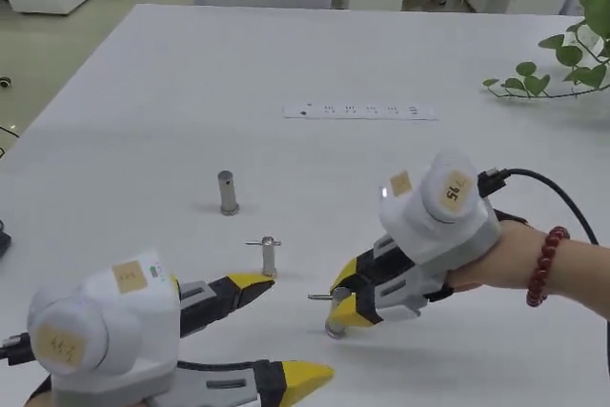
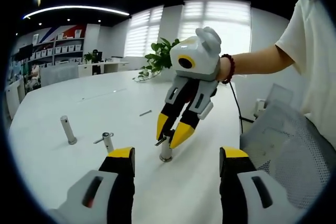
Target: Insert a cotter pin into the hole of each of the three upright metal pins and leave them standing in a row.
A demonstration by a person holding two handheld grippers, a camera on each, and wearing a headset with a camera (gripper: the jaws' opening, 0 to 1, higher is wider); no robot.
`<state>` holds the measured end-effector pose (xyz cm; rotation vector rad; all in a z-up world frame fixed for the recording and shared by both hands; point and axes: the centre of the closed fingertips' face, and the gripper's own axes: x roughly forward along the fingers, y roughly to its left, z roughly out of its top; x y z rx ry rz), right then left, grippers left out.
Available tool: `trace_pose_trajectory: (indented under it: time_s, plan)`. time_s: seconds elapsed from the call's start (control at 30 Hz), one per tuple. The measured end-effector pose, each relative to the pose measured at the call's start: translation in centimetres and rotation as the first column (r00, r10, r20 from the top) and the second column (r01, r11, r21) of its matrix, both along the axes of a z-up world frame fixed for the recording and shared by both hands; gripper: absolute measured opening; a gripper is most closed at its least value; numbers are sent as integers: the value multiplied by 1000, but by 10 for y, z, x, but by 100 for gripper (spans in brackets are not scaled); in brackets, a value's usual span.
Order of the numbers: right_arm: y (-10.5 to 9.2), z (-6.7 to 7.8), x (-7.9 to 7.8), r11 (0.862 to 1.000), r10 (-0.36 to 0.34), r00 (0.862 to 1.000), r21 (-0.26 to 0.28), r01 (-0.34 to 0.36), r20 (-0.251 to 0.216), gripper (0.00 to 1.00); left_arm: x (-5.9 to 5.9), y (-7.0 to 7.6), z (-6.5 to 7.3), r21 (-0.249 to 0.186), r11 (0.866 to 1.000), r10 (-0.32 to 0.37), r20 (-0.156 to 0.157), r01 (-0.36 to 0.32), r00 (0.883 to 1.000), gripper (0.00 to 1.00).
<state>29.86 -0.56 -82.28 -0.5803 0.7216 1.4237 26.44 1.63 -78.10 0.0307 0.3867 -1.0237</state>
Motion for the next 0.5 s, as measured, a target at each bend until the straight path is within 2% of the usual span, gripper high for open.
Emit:
trace_pose_trajectory:
  time_s: [0.5]
  plan:
    - [1, -1, 1, 1000, 22, 1000, 2, -22, 16, 15, -4, 9, -2, 6, 1000, 26, -25, -26, 999, 69]
